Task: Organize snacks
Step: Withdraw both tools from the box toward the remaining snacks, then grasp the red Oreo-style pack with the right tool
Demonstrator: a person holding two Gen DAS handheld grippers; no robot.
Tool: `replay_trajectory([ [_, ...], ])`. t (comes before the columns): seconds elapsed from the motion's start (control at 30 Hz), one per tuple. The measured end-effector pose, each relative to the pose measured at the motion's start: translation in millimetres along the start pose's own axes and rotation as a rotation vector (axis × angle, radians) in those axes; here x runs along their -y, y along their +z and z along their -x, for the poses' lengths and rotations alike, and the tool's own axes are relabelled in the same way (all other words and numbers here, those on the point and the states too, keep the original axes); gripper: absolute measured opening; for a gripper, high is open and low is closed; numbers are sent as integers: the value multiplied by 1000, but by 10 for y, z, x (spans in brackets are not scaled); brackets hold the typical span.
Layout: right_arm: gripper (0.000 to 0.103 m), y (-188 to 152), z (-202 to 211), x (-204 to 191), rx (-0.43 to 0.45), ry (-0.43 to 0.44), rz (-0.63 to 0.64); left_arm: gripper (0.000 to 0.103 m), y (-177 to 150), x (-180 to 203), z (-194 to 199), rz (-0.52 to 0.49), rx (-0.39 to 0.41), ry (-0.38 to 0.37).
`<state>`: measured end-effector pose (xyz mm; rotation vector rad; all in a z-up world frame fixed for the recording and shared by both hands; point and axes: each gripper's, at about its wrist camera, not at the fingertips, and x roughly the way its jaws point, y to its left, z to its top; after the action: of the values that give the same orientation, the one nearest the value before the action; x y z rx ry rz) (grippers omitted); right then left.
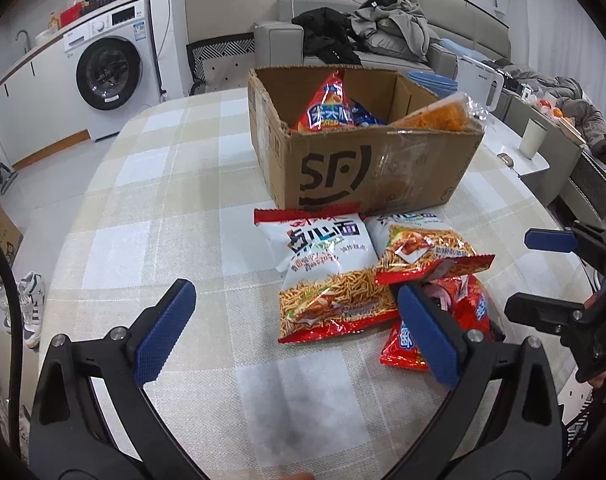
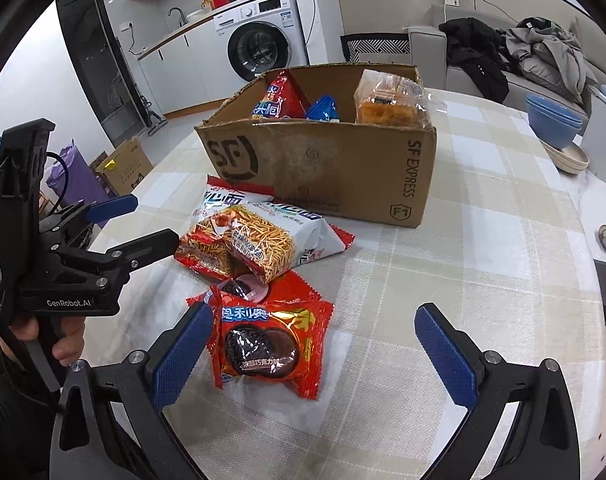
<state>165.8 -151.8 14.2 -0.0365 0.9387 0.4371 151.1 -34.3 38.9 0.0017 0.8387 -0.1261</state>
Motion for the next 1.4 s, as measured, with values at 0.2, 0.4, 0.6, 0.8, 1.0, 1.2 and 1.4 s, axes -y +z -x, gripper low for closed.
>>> replay_trajectory([
  [0.2,103,-29,-24,51,-35,32,-12,101,-31,-12,-128,12,-31,-6],
  [0.4,103,-79,-118,47,-89,40,-2,100,-46,-21,-245,7,-50,-11],
  [0.6,102,-111,-217,75,-147,89,-22,100,-59,-99,-347,37,-63,-33],
  [0.8,102,-152,-268,58,-153,133,-29,101,-66,-185,-466,67,-80,-49],
  [1.0,86,-171,-320,5,-156,167,-20,100,-77,-219,-551,72,-89,-50],
  [1.2,65,-181,-266,-44,-128,154,6,100,-99,-236,-636,76,-99,-47],
  [1.4,58,-175,-170,-46,-97,130,26,100,-105,-244,-685,76,-105,-43],
])
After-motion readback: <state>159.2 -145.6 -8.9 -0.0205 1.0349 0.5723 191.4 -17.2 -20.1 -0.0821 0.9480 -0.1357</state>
